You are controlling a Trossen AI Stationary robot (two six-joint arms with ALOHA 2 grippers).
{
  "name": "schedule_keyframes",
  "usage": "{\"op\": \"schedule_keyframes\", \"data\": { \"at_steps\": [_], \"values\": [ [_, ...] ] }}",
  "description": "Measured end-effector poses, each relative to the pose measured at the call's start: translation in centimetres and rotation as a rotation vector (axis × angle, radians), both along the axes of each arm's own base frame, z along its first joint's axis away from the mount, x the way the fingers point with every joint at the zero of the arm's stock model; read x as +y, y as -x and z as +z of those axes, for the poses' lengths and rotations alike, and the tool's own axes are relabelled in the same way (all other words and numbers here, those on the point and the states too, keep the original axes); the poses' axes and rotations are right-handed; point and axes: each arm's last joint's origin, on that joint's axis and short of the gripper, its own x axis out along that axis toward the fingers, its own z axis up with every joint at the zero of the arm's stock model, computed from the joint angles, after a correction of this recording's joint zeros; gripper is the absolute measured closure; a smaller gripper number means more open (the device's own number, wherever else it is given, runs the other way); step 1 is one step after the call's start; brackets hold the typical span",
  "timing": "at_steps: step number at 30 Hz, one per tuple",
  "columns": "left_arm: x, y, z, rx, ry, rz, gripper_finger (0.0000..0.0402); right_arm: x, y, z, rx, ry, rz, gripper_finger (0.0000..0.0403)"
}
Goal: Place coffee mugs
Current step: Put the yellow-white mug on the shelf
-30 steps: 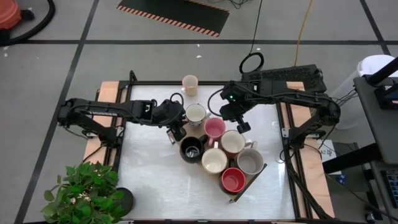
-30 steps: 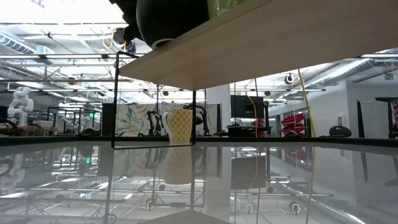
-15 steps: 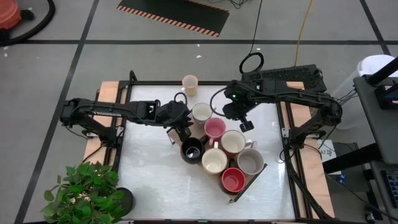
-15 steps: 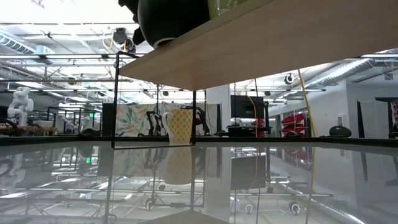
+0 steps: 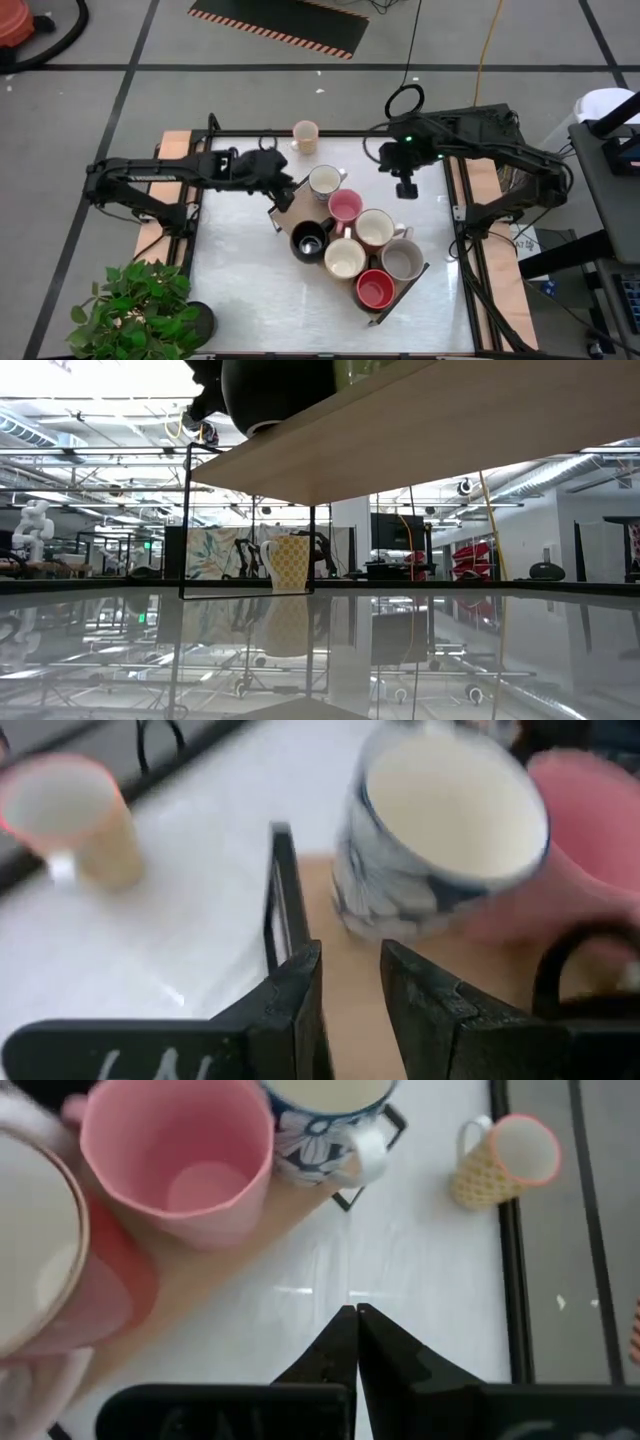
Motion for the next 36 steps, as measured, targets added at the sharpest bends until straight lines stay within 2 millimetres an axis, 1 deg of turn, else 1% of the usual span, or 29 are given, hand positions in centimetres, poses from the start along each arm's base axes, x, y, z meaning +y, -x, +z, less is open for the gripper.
{"op": "schedule_keyframes", "data": {
  "at_steps": [2,4,7,9,15,19,23,26,30,36],
  "values": [
    [0.8,0.0,0.6,-0.044,-0.024,0.014,0.0291,0.1,0.7,0.4,-0.02,-0.02,-0.038,0.0403],
    [1.5,0.5,0.7,-0.03,-0.047,0.019,0.0291,0.2,1.1,0.7,-0.034,-0.045,-0.077,0.0403],
    [2.8,0.7,1.1,-0.053,-0.072,0.012,0.0291,0.4,1.9,1.2,-0.058,-0.089,-0.142,0.0403],
    [3.6,1.0,1.0,-0.031,-0.079,-0.003,0.0291,0.6,2.3,1.3,-0.072,-0.121,-0.186,0.0403],
    [6.1,1.7,1.0,-0.005,-0.141,-0.04,0.0291,0.9,3.6,0.3,-0.062,-0.223,-0.319,0.0403],
    [7.7,2.4,1.1,0.032,-0.216,-0.05,0.0291,1.2,4.5,-0.2,-0.065,-0.297,-0.421,0.0403],
    [9.7,3.3,1.0,0.033,-0.215,-0.066,0.0291,1.4,5.4,-0.3,-0.088,-0.36,-0.508,0.0403],
    [11.1,3.5,0.6,0.042,-0.223,-0.097,0.0291,1.5,5.9,-0.2,-0.105,-0.395,-0.554,0.0403],
    [12.6,3.3,0.0,0.083,-0.307,-0.17,0.0291,1.6,6.3,-0.2,-0.122,-0.455,-0.633,0.0403],
    [14.7,1.9,-2.3,0.173,-0.403,-0.302,0.0291,2.3,6.6,-0.5,-0.118,-0.529,-0.701,0.0403]
  ]
}}
